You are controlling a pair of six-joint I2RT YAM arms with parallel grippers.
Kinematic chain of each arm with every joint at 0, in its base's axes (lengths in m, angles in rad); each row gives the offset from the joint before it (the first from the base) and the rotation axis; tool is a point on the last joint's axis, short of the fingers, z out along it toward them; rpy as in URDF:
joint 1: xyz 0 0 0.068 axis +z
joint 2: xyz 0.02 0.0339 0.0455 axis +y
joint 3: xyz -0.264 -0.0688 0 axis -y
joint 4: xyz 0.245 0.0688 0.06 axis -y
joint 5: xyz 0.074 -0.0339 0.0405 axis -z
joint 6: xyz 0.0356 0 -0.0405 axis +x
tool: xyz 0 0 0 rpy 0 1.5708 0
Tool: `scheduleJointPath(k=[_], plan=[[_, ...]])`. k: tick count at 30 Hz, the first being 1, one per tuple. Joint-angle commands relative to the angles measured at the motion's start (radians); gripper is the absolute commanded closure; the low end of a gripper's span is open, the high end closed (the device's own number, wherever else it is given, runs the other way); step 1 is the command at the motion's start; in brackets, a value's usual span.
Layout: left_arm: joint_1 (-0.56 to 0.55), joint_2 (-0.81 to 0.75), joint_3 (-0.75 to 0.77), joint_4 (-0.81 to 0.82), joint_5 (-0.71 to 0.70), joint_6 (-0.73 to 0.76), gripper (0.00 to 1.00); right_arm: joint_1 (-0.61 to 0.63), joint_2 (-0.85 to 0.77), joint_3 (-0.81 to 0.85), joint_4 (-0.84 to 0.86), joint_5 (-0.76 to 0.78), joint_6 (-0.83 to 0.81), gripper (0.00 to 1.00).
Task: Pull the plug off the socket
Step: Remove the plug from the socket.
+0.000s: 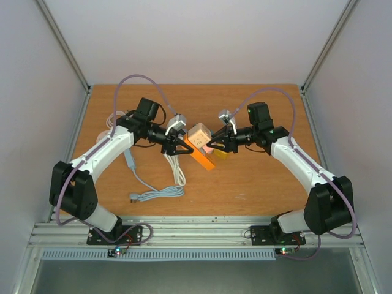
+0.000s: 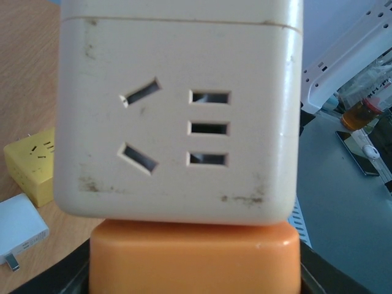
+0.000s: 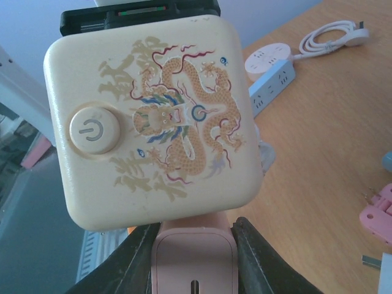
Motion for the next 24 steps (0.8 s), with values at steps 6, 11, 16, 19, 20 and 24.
scheduleJointPath(k=[6,11,16,19,20,24], plan=[[-0.029,0.001,-0.001,-0.176,-0.114,0.104,1.00,-0.060,-0.007,0.043,0.000,0.022,0.056,0.99],[-0.038,-0.017,-0.005,-0.218,-0.079,0.192,1.00,-0.061,0.027,0.065,-0.041,-0.019,0.047,0.99],[-0.038,-0.008,0.006,-0.210,-0.097,0.172,1.00,-0.061,0.020,0.055,-0.044,0.015,0.014,0.99],[-0.037,0.018,0.037,-0.226,-0.122,0.138,1.00,-0.060,-0.006,0.024,0.002,0.059,0.014,0.99],[-0.036,0.026,0.045,-0.229,-0.131,0.128,1.00,-0.060,-0.020,0.011,0.023,0.080,0.017,0.99],[-0.030,0.040,0.058,-0.244,-0.133,0.122,1.00,-0.060,-0.056,-0.016,0.061,0.126,0.003,0.99]])
